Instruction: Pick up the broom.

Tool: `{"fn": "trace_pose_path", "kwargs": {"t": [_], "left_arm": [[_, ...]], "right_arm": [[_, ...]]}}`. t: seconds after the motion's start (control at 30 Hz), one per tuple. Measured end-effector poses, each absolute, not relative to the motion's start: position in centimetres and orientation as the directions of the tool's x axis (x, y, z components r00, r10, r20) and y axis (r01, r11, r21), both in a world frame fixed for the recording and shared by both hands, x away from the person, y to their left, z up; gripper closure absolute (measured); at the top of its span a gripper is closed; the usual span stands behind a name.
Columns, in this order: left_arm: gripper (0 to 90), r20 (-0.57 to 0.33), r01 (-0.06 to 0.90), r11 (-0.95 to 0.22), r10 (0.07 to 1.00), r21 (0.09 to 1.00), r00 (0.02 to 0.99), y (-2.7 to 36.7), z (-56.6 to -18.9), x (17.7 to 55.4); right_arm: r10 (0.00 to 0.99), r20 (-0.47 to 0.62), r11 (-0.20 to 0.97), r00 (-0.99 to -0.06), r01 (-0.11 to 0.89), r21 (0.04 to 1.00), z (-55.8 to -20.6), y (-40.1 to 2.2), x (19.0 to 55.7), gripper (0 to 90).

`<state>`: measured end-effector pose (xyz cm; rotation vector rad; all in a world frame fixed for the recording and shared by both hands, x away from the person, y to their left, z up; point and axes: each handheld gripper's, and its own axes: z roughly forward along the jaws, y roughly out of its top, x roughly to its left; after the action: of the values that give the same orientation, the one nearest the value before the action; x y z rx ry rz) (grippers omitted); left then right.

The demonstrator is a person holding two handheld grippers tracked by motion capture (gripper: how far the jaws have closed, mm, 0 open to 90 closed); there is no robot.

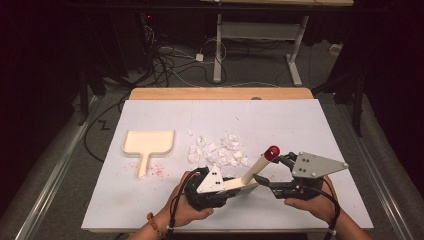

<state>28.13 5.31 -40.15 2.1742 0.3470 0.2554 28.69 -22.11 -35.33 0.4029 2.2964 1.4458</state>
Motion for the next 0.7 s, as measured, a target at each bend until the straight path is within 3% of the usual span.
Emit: {"fn": "trace_pose_path", "kwargs": {"t": [0.2,0.37,0.47,0.7], "left_arm": [[64.6,0.021,0.146,-0.537,0.292,0.831,0.956,6.3,-40.0,28.2],[64.6,0.015,0.105,-0.551,0.209,0.828,0.978,5.7,-40.0,27.8],[64.5,0.008,0.084,-0.544,0.164,0.835,0.986,5.7,-39.8,27.6],[64.5,-0.004,0.055,-0.542,0.095,0.838,0.996,5.8,-39.9,27.4]], "right_arm": [[0.373,-0.168,0.443,-0.913,0.017,0.896,-35.8,-23.9,28.4,38.1],[0.265,-0.095,0.510,-0.960,0.056,0.858,-37.9,-23.3,29.7,37.2],[0.172,-0.014,0.547,-0.985,0.084,0.833,-39.1,-22.5,30.3,41.3],[0.051,0.033,0.588,-0.998,0.057,0.807,-40.1,-20.5,30.3,48.1]]}}
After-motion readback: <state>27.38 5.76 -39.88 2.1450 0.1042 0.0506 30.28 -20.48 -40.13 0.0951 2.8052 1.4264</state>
